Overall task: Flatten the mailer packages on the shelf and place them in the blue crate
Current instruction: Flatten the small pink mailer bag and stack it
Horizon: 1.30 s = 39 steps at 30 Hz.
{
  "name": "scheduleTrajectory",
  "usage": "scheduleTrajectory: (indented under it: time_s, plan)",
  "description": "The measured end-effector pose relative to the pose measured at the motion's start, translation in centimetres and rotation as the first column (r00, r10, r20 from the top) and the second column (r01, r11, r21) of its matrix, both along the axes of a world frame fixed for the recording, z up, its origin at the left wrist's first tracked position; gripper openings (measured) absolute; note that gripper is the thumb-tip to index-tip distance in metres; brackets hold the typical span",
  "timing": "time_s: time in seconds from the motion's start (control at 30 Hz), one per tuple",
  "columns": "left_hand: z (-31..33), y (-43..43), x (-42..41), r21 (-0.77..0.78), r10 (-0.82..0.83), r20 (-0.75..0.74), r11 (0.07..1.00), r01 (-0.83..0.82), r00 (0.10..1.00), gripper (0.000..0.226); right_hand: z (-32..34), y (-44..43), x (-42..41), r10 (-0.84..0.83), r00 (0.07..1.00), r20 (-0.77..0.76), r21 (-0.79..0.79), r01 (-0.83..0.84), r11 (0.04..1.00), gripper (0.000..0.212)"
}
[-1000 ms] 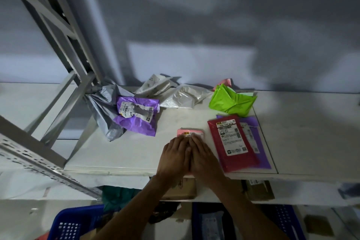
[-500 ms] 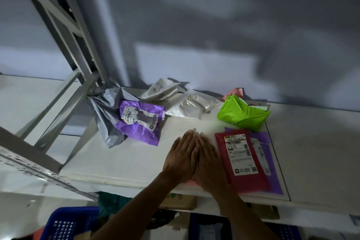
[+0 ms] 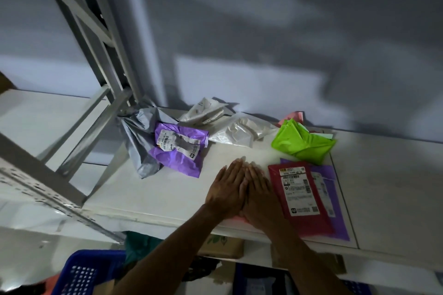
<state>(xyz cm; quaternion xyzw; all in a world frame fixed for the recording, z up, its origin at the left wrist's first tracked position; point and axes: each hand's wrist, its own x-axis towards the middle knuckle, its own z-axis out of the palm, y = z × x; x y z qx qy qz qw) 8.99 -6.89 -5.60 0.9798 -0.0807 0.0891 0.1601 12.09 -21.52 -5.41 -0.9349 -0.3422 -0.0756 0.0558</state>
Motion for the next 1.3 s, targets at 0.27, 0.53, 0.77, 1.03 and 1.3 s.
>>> scheduleTrajectory:
  time_s: [0.27,0.53,0.77,1.03,1.3]
  plan:
    - [-1.1,-1.4,-3.3,0.042,0.066,0.037,0.997,-0.067,0.997,0.057,-0.6,0.0,-1.6,0.115,0.987,0.108,0.103,-0.126,0.987,0.056]
    - [-0.8,-1.5,-3.2,0.024,0.099,-0.019,0.995,-0.099,0.995,0.057,-1.0,-0.2,-1.6,0.126,0.988,0.093,0.146,-0.139,0.979,0.065]
    - [-1.9,-1.1,-2.3,0.087,0.096,-0.143,0.993,-0.084,0.985,0.068,-0.2,-0.5,-1.3,0.127,0.992,-0.005,0.071,-0.126,0.989,0.062]
    - [-0.3,-0.7,-2.6,0.084,0.060,-0.186,0.995,-0.045,0.981,0.077,0.7,-0.9,-1.5,0.070,0.992,-0.104,-0.041,-0.074,0.996,0.063]
    - [-0.3,-0.2,-3.4,0.127,0.079,-0.151,0.990,-0.059,0.985,0.066,0.8,-2.0,-3.8,-0.098,0.961,-0.260,0.035,0.110,0.993,0.061]
